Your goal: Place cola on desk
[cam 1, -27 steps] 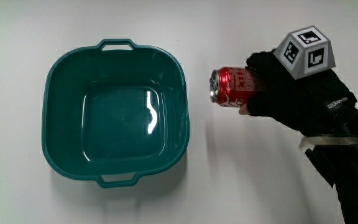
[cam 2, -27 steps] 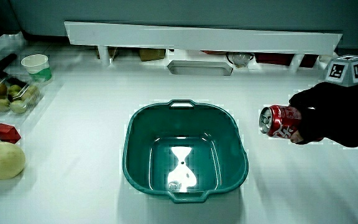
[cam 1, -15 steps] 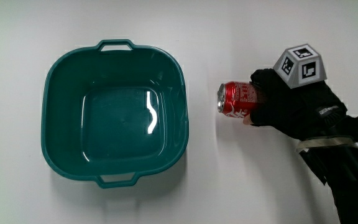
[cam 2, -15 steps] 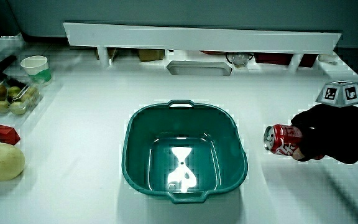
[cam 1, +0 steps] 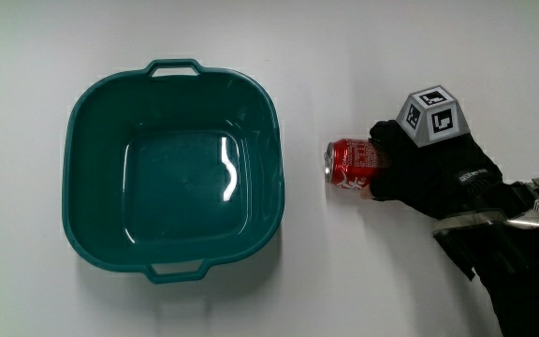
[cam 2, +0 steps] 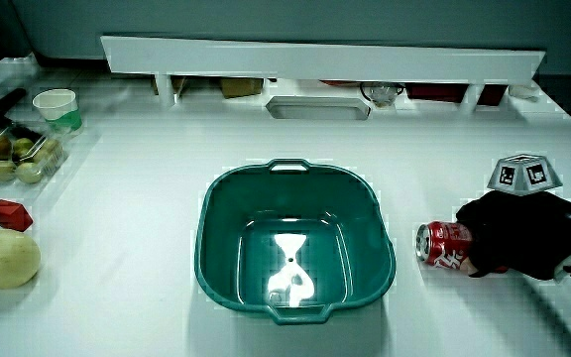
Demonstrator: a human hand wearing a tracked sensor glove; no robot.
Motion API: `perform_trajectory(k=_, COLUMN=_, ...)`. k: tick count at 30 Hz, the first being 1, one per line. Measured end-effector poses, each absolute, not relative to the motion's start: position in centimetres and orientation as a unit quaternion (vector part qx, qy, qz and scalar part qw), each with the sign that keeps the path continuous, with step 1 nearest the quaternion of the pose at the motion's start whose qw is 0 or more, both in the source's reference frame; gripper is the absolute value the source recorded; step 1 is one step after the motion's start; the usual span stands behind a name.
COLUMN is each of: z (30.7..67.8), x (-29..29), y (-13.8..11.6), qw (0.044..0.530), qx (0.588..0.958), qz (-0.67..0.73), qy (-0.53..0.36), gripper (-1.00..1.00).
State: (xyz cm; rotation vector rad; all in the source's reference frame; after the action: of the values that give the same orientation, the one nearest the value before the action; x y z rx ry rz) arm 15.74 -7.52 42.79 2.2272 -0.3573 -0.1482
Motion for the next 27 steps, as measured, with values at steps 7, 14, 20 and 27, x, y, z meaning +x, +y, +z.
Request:
perform_trajectory(k=7, z=42.65, x=15.79, y=-7.46, qw=0.425, qx=0.893, qz=-0.05, qy=-0.142, gripper=0.0)
perform_trajectory(k=14, z=42.85, x=16.12, y=-7.43, qw=0.436, qx=0.889, qz=-0.036, qy=-0.139, gripper=-0.2)
perform_trajectory(k=20, z=43.18, x=16.45, y=-7.44, qw=0.455, qx=0.88, qz=-0.035, qy=-0.133, gripper=-0.37)
perform_trajectory(k=27, z=43.44, x=16.49, y=-7.36, qw=0.466, qx=0.875, qz=-0.035, qy=-0.131, gripper=-0.57)
